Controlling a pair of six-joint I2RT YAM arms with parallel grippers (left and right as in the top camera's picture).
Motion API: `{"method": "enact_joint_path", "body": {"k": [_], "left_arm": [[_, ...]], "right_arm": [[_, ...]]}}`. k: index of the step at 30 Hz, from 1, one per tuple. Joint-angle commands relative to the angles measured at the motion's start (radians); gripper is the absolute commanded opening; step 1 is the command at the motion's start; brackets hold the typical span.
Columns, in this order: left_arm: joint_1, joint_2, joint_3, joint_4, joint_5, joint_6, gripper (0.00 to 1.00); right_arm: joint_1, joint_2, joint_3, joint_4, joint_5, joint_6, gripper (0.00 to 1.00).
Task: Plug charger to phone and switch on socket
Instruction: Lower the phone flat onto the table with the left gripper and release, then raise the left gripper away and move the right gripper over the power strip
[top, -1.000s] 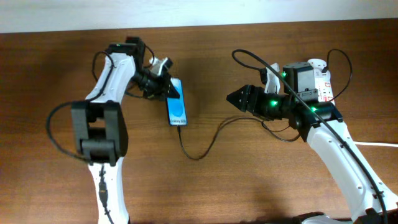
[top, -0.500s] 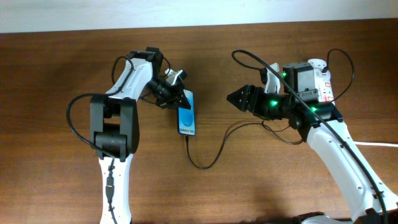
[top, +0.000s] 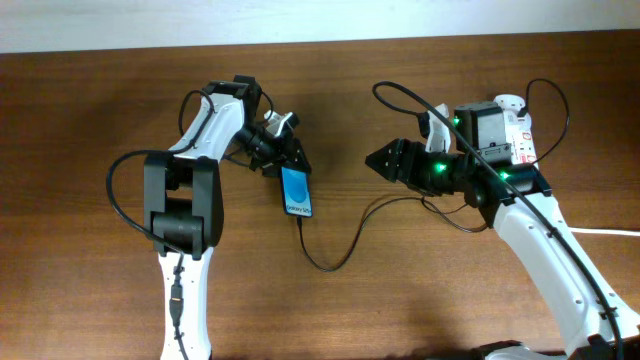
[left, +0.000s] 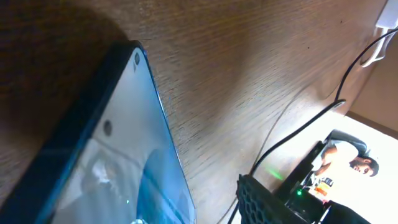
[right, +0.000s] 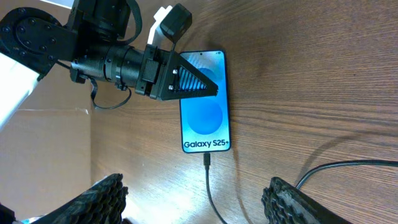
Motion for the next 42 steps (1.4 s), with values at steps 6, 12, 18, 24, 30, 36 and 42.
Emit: {"method": "enact_joint_path", "body": {"k": [6,12,18,24,30,36,42], "left_arm": [[0.006,-0.002,0.010,-0.019,-0.211,-0.041,0.62],[0.006,-0.002,0.010,-0.023,-0.378,-0.128,0.63],[0.006,-0.003,0.020,-0.031,-0.478,-0.166,0.68],[0.008,-0.005,0.175,-0.094,-0.583,-0.170,0.66],[0.058,-0.027,0.681,-0.272,-0.596,-0.167,0.65],[0.159,-0.088,1.166,-0.424,-0.592,-0.168,0.90],[0.204,-0.229,1.169,-0.452,-0.581,-0.167,0.99]], "right_arm": [[-0.003,0.002,0.008,-0.005,0.009,-0.031,0.75],[-0.003,0.002,0.008,-0.011,0.009,-0.037,0.75],[-0.003,0.002,0.008,-0.014,0.009,-0.043,0.75],[-0.003,-0.009,0.010,-0.079,0.009,-0.135,0.75],[-0.004,-0.080,0.079,-0.228,0.122,-0.194,0.75],[-0.005,-0.093,0.294,-0.507,0.276,-0.273,0.76],[-0.012,-0.129,0.470,-0.669,0.432,-0.272,0.76]]}}
